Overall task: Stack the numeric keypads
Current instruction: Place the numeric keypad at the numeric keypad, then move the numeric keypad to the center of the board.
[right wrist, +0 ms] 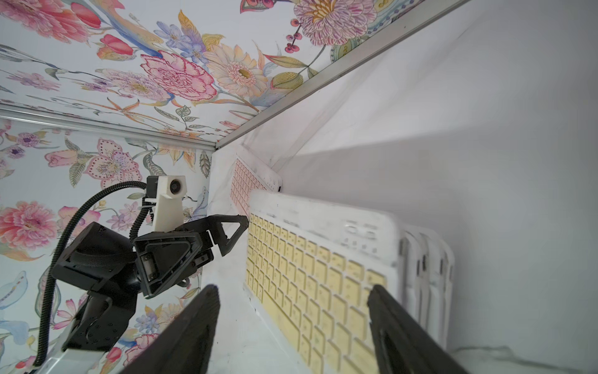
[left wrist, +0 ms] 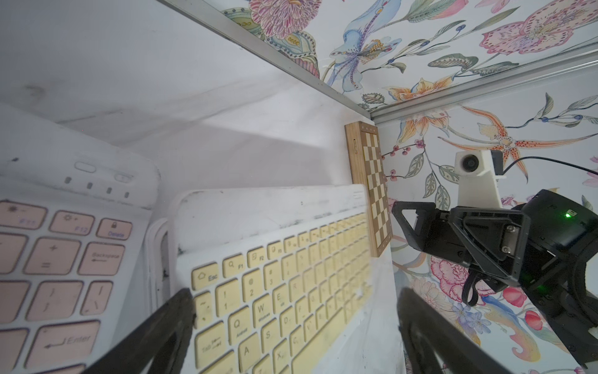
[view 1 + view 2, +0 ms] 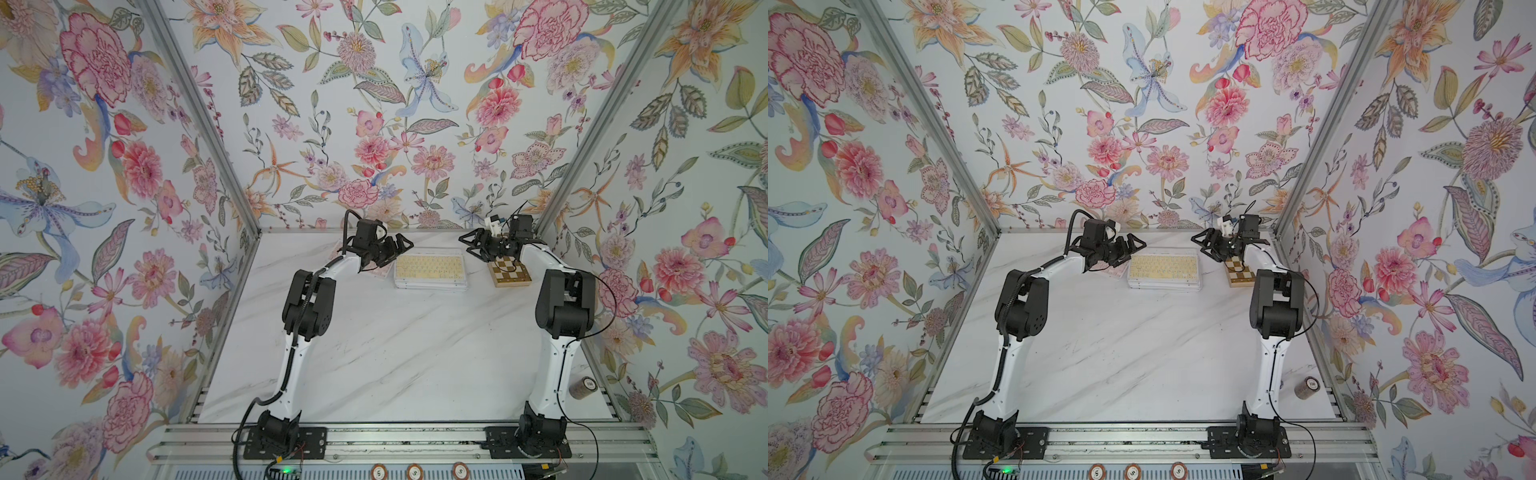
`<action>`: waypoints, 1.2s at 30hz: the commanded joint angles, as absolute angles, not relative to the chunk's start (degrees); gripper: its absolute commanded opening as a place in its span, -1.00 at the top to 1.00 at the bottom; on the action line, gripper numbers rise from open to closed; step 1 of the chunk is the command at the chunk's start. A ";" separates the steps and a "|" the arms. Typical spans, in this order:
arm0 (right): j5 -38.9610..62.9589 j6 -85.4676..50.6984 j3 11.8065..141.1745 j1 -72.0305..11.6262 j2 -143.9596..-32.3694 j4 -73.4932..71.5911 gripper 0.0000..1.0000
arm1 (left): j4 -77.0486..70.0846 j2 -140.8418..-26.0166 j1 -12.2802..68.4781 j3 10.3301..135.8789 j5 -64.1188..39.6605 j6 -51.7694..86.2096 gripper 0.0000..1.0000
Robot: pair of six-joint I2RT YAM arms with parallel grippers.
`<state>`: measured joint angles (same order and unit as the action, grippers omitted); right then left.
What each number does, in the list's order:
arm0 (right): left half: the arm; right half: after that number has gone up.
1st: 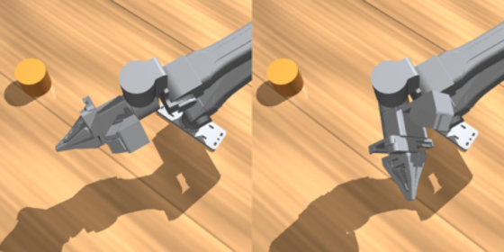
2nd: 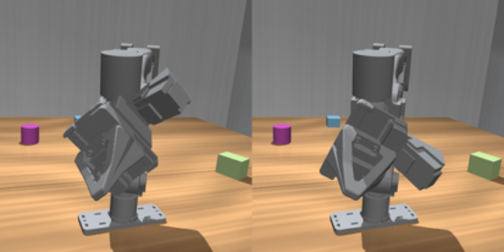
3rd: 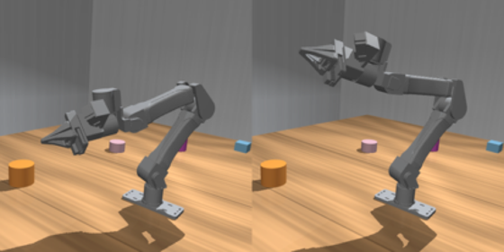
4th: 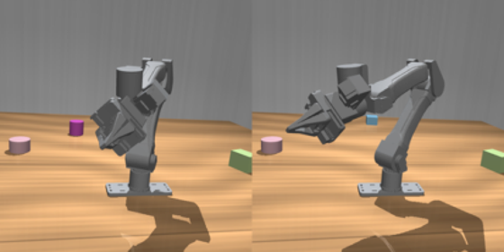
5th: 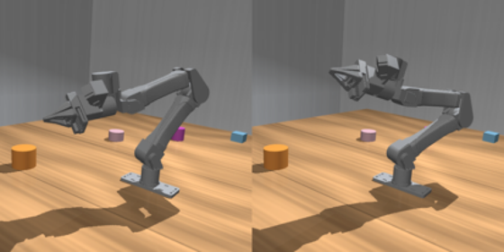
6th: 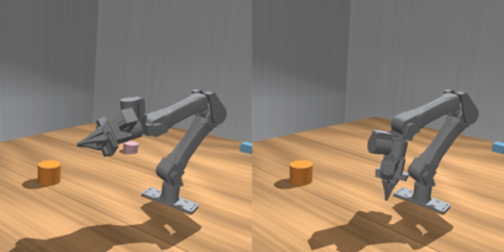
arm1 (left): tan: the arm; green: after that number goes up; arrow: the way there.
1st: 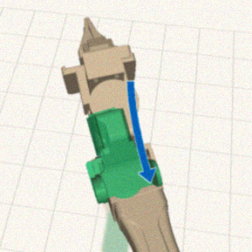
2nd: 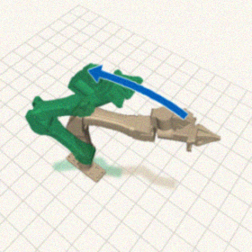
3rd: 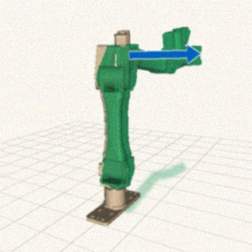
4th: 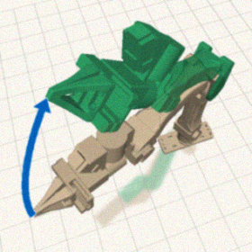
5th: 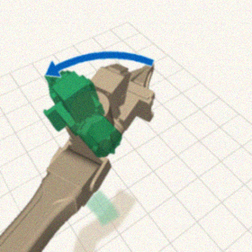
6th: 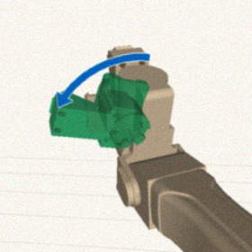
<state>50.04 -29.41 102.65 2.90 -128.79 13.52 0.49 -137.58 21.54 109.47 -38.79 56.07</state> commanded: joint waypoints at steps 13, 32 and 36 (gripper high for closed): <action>39.82 -25.58 94.46 -2.46 -114.32 15.15 -0.98 | 18.59 -146.02 10.12 134.65 -33.03 45.08 -0.99; 40.70 -26.08 91.32 -3.60 -102.05 14.40 -0.98 | 32.56 -152.28 11.15 131.87 -21.83 37.26 -0.99; 41.33 -28.01 89.24 -3.69 -100.46 12.10 -0.98 | 36.59 -149.12 11.16 123.50 -22.32 35.13 -0.99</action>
<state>40.95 -26.81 90.56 -3.31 -102.85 13.98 23.51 -149.69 11.22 130.30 -24.71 37.78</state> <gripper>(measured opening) 0.992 0.993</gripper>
